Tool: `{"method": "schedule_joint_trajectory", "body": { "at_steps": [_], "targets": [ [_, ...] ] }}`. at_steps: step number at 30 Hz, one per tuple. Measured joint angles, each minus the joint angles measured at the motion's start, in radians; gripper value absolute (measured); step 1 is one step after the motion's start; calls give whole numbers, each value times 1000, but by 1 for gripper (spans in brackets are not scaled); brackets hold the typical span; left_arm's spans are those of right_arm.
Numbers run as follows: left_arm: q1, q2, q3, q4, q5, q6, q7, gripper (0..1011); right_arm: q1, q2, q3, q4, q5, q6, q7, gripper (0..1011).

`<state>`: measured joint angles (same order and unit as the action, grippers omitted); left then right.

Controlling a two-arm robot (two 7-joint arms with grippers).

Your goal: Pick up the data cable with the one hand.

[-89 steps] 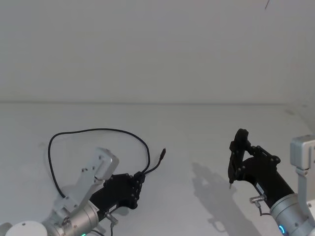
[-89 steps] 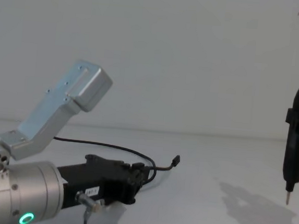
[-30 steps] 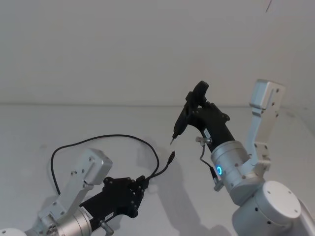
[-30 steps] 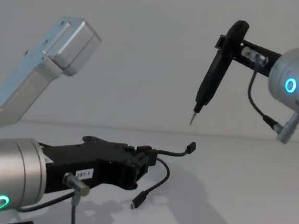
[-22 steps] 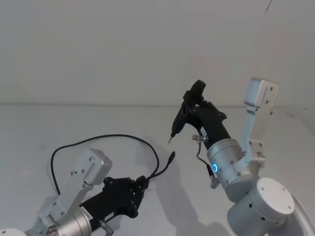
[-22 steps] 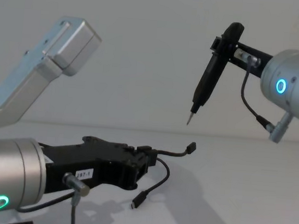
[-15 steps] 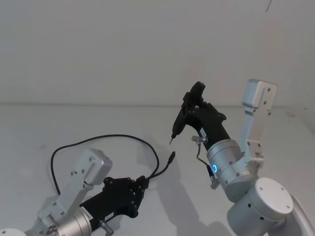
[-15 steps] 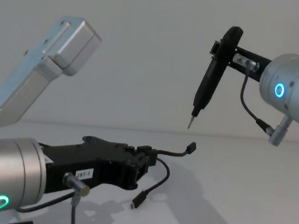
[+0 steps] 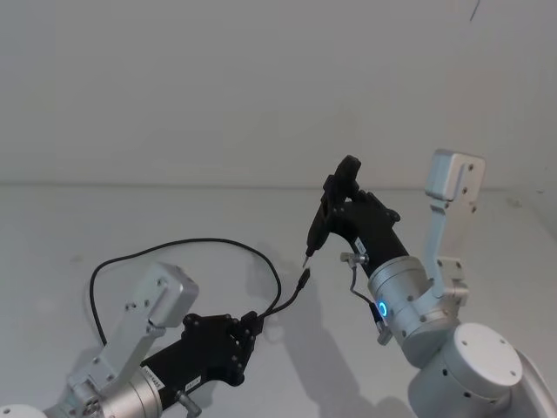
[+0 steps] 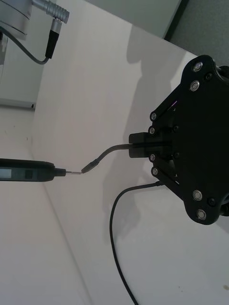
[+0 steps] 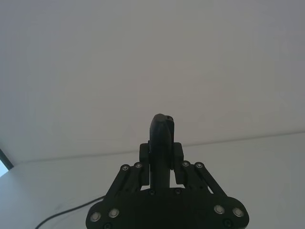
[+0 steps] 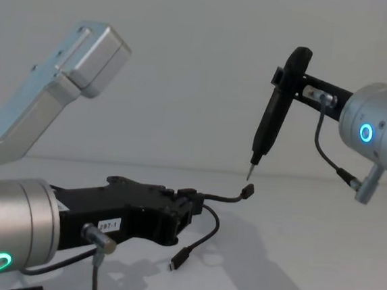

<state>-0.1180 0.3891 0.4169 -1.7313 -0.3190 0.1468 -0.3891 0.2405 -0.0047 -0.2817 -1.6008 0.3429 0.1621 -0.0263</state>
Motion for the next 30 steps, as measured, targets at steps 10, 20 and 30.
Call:
{"method": "schedule_joint_trajectory", "body": {
  "at_steps": [10, 20, 30],
  "targets": [
    [0, 0, 0, 0, 0, 0, 0, 40, -3, 3, 4, 5, -10, 7, 11, 279],
    [0, 0, 0, 0, 0, 0, 0, 40, 10, -3, 9, 33, -23, 2, 15, 279],
    [0, 0, 0, 0, 0, 0, 0, 40, 25, -12, 19, 60, -34, -3, 17, 279]
  ]
}}
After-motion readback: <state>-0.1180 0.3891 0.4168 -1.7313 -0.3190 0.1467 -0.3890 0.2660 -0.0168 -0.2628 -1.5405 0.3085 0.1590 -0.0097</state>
